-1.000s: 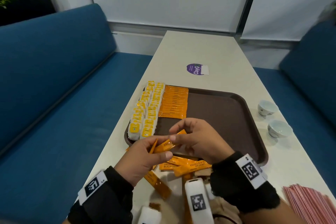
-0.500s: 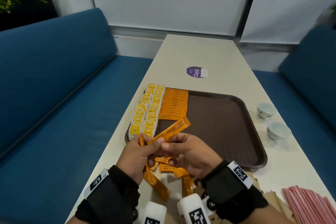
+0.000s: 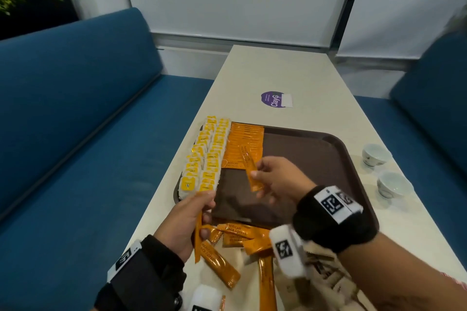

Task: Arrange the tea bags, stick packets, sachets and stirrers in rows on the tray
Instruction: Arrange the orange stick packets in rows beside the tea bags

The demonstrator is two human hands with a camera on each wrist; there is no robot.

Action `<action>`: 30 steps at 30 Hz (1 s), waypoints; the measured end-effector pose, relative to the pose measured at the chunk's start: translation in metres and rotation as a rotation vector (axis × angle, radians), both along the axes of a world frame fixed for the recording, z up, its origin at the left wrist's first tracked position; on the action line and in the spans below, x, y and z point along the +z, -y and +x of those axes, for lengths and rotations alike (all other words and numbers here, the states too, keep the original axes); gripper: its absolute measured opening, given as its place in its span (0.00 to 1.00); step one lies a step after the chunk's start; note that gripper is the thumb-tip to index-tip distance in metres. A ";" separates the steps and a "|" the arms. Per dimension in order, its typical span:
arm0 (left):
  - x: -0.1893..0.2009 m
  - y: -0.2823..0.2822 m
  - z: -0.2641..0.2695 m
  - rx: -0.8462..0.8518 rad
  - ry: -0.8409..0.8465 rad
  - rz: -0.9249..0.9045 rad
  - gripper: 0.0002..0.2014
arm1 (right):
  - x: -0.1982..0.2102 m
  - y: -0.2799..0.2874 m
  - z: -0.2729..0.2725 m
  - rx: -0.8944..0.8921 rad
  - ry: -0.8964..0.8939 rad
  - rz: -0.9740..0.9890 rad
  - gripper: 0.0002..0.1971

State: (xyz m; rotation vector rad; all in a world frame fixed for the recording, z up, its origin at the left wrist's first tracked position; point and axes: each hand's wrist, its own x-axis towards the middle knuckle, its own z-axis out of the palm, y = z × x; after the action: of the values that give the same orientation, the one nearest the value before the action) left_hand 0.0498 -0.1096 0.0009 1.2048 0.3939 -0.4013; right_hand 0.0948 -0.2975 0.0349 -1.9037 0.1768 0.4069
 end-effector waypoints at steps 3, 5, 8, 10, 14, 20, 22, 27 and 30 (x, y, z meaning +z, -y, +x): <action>0.001 -0.005 0.003 0.045 -0.020 -0.101 0.05 | -0.003 0.018 0.035 0.153 0.049 -0.498 0.08; 0.001 -0.005 0.002 0.069 -0.018 -0.142 0.08 | -0.004 0.018 0.050 0.198 -0.010 -0.573 0.09; 0.000 -0.005 0.000 0.090 -0.021 -0.153 0.12 | -0.010 0.010 0.068 0.233 -0.102 -0.616 0.06; 0.000 -0.007 0.000 0.091 -0.026 -0.154 0.13 | -0.013 0.004 0.078 0.244 -0.167 -0.632 0.05; -0.002 -0.013 0.001 0.092 -0.027 -0.180 0.14 | -0.022 -0.003 0.096 0.201 -0.240 -0.636 0.05; -0.006 -0.015 -0.001 0.084 -0.018 -0.157 0.14 | -0.024 -0.008 0.109 0.166 -0.253 -0.735 0.13; -0.007 -0.014 -0.001 0.077 -0.016 -0.147 0.13 | -0.025 -0.007 0.110 0.142 -0.218 -0.762 0.15; -0.008 -0.012 -0.001 0.058 -0.019 -0.151 0.11 | -0.032 -0.005 0.111 0.093 -0.198 -0.702 0.16; -0.007 -0.010 -0.001 0.055 -0.028 -0.144 0.09 | -0.033 -0.002 0.111 0.056 -0.171 -0.672 0.24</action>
State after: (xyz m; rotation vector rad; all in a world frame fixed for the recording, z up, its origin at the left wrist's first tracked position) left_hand 0.0484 -0.0998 -0.0057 1.0467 0.4142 -0.3924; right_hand 0.2054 -0.2954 0.0017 -2.5357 0.4142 0.6007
